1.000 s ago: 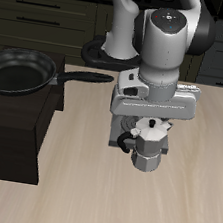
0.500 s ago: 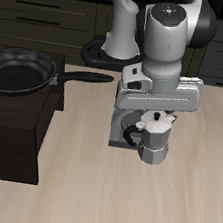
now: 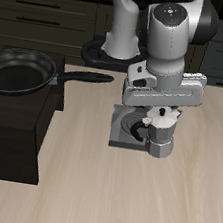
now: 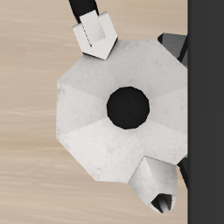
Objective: Place the moka pot on the stove
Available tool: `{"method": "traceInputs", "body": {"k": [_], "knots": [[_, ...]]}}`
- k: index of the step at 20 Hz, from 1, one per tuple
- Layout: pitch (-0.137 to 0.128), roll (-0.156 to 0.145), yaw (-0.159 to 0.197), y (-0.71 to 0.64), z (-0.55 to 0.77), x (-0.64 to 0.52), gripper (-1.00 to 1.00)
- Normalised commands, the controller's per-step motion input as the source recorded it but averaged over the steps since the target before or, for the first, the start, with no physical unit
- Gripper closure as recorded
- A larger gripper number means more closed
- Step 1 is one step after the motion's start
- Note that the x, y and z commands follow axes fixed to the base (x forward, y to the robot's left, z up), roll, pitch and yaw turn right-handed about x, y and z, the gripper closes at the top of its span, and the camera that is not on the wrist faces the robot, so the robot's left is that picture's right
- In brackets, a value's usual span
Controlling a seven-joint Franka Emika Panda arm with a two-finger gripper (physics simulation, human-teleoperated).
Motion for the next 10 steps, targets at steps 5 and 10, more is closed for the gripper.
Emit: {"method": "traceInputs", "body": {"k": [5, 10], "knots": [[0.012, -0.002, -0.029, -0.04, -0.03, -0.22, 1.0], [0.0, 0.018, -0.008, 0.02, -0.03, -0.29, 1.0]]}}
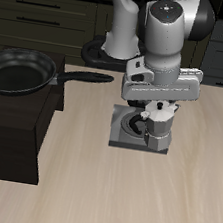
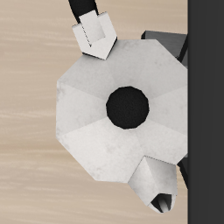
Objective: Place the moka pot on the stove
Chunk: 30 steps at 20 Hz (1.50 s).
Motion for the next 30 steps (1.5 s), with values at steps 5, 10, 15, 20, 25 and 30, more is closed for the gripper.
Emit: {"method": "traceInputs", "body": {"k": [5, 10, 15, 20, 25, 30], "knots": [[0.003, 0.016, 0.012, 0.02, -0.02, -0.23, 1.0], [-0.007, 0.007, -0.002, -0.03, 0.02, -0.18, 1.0], [-0.008, 0.002, 0.004, -0.03, -0.02, -0.27, 1.0], [-0.013, -0.015, -0.001, -0.09, -0.03, -0.18, 1.0], [0.003, -0.039, 0.001, -0.16, -0.05, -0.11, 1.0], [-0.008, -0.03, -0.001, -0.13, 0.02, -0.09, 1.0]]}}
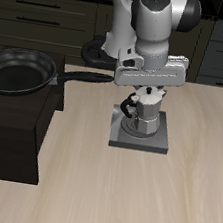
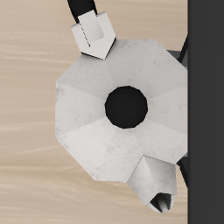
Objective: Place the moka pot on the stove
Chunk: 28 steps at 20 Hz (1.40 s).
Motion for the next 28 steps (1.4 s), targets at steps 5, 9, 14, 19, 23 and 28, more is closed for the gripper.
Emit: {"method": "traceInputs", "body": {"k": [5, 9, 14, 19, 23, 28], "knots": [[-0.004, -0.012, 0.007, -0.05, 0.01, -0.15, 1.0], [-0.01, -0.006, 0.009, -0.06, 0.02, -0.26, 1.0], [0.02, -0.004, -0.013, -0.06, -0.08, -0.07, 1.0], [-0.002, -0.028, 0.025, -0.08, -0.08, 0.02, 1.0], [0.006, -0.029, -0.013, -0.11, -0.05, 0.07, 1.0], [-0.012, -0.008, -0.011, -0.07, -0.04, 0.15, 1.0]]}}
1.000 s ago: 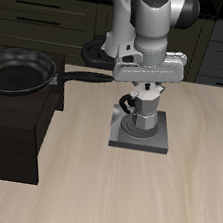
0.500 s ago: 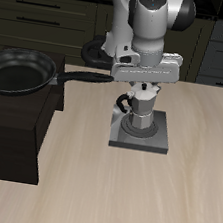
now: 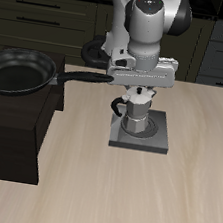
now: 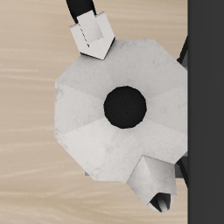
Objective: Place the moka pot on the stove
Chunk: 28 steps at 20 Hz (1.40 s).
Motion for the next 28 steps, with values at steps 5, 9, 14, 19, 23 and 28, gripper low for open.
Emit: {"method": "traceInputs", "body": {"k": [5, 9, 14, 19, 23, 28], "knots": [[0.025, -0.005, -0.024, -0.02, -0.15, 0.14, 1.0], [0.024, -0.01, -0.011, -0.04, -0.12, 0.07, 1.0], [0.075, -0.006, -0.012, 0.01, -0.25, 0.03, 1.0], [0.046, -0.001, -0.014, 0.04, -0.13, -0.04, 1.0], [0.006, 0.0, 0.014, 0.02, 0.0, -0.05, -1.0], [-0.007, 0.033, 0.011, 0.11, 0.05, -0.13, -1.0]]}}
